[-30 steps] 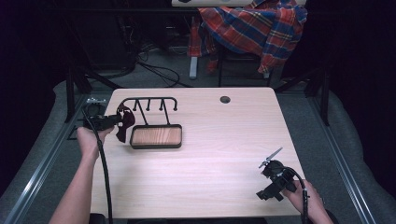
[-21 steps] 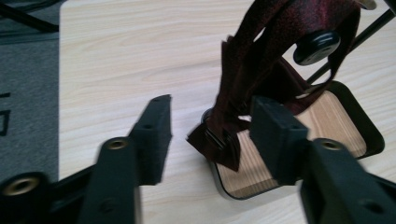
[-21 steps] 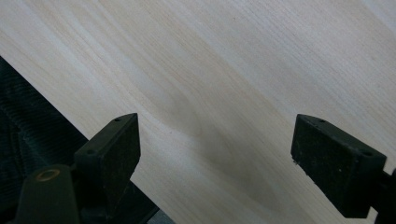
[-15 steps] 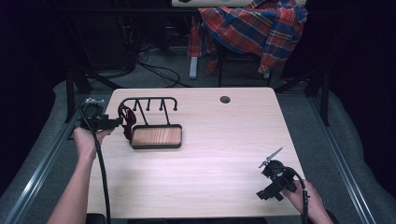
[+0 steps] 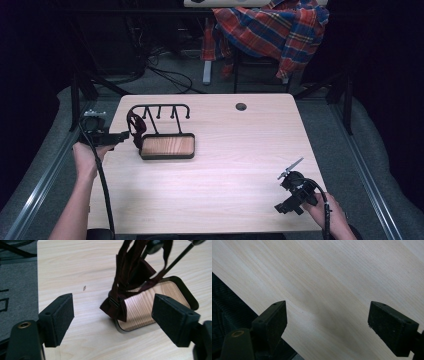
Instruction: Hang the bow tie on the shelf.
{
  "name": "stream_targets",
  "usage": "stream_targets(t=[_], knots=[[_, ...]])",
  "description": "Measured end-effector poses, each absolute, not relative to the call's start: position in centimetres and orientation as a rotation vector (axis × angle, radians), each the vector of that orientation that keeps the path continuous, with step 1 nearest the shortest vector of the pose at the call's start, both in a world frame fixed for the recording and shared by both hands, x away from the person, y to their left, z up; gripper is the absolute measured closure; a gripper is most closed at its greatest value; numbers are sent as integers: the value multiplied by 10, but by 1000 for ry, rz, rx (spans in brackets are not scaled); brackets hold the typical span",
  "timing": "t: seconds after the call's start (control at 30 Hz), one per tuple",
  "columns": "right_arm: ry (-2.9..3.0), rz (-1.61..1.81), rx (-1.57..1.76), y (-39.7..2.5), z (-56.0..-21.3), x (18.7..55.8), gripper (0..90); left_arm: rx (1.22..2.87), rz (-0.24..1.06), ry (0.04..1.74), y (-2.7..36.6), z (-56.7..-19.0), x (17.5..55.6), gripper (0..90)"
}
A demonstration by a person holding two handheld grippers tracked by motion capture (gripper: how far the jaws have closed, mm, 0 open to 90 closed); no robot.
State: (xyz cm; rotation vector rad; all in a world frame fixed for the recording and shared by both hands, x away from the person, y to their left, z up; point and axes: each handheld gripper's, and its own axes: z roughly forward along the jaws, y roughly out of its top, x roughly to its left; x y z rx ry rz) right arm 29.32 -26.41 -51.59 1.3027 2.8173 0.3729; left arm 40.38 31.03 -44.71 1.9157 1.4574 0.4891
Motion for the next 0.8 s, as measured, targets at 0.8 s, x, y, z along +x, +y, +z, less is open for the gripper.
stream_targets(t=[0.8], knots=[[2822,359,1282,-264,-515,293,156,2020,474,1434,300,-450,349,94]])
